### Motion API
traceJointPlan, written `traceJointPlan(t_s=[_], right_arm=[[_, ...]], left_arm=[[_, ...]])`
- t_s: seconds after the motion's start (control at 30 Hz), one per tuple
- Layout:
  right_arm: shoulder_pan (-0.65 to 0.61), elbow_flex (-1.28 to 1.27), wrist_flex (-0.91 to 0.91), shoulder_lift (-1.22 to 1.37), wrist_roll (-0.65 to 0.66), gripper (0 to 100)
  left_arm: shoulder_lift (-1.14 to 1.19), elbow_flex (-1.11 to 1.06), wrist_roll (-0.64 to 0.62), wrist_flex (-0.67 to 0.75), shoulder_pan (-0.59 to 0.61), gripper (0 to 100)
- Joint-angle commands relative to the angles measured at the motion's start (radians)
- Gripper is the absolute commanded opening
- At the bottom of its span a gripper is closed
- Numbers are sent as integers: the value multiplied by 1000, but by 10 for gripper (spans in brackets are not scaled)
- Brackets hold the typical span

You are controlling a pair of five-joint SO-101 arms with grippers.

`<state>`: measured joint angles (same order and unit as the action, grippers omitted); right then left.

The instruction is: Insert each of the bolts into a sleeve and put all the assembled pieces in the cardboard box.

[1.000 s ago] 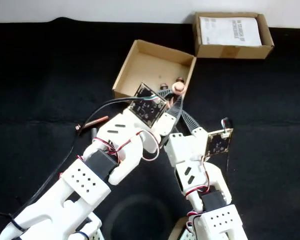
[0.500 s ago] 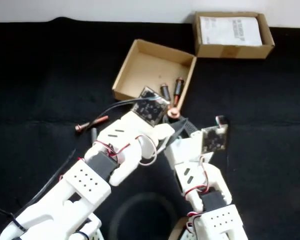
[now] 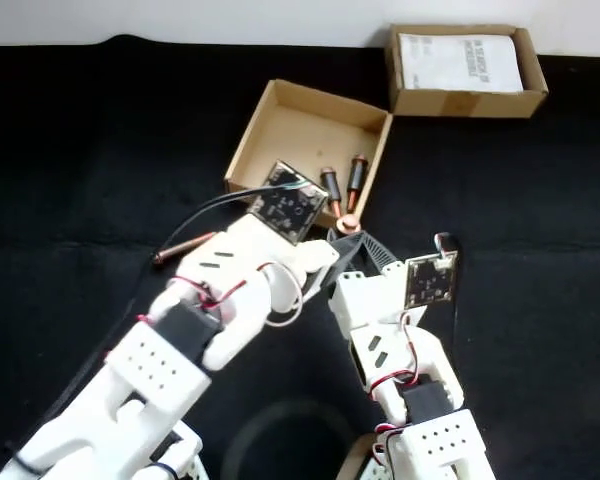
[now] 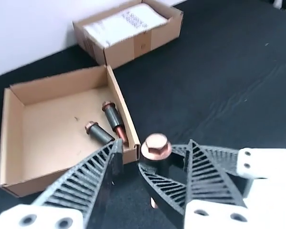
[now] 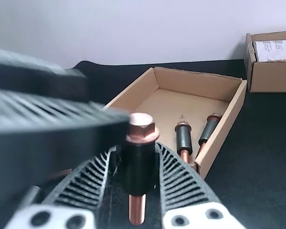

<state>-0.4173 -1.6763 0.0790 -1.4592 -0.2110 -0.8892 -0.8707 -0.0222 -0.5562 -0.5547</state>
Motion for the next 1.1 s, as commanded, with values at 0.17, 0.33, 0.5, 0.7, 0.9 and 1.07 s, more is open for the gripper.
traceJointPlan(t_s=[0.17, 0.33, 0.5, 0.7, 0.9, 1.07], right_arm=[[1, -5, -2, -13, 8, 6], [18, -2, 2, -13, 8, 6], [16, 12, 4, -13, 6, 6], [12, 142, 176, -12, 2, 6], [10, 311, 325, -5, 0, 6], [-38, 463, 450, -2, 2, 6]], left_arm=[[-292, 111, 6, -158, -18, 50], [-415, 111, 6, -222, 28, 10], [-470, 110, 6, -305, 156, 9], [-538, 74, 6, -445, 372, 9], [-711, -113, 6, -470, 596, 9], [-917, -331, 8, -470, 707, 9]])
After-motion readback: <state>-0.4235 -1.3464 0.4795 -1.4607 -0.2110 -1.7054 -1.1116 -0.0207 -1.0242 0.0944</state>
